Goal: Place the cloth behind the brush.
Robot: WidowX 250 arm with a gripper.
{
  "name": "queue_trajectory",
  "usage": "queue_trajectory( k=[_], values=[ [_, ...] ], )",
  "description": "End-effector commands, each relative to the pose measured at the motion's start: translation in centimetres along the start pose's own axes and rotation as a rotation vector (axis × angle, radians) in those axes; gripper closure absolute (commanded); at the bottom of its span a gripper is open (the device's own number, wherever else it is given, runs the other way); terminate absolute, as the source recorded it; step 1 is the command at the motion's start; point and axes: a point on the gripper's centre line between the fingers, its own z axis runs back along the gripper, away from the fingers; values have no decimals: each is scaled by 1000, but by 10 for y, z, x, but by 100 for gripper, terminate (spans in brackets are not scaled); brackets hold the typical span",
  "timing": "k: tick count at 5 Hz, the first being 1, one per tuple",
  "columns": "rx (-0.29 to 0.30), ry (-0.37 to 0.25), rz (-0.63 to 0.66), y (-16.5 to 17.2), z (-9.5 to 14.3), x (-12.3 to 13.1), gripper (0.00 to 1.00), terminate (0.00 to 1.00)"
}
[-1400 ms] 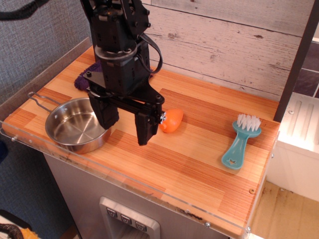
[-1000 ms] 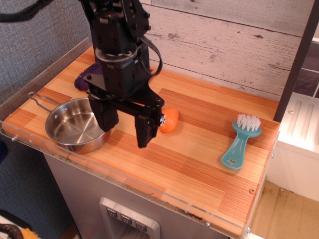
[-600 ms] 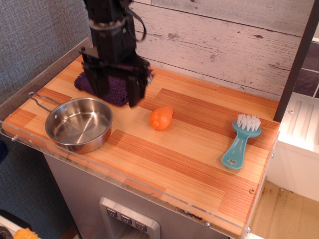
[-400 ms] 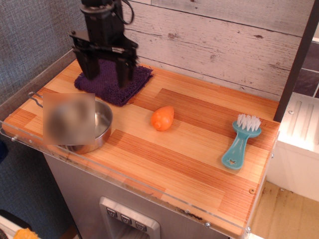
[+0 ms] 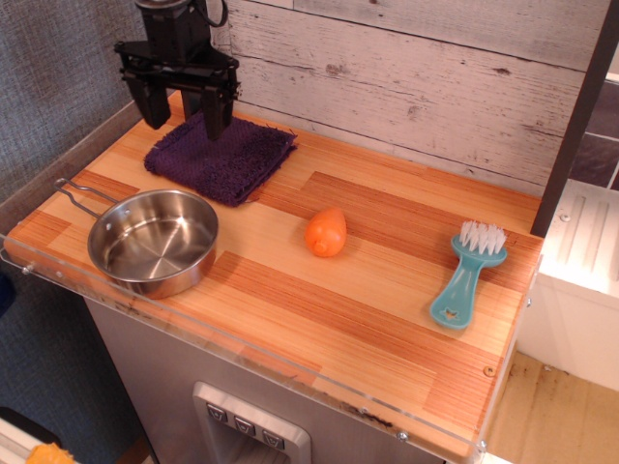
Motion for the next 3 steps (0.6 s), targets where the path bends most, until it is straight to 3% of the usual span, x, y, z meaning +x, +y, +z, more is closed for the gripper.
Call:
queue_trajectory(
  k=[1, 3],
  values=[
    [32, -70, -3, 11, 0, 35, 0, 0],
    [35, -104, -91, -6, -21, 40, 0, 0]
  ],
)
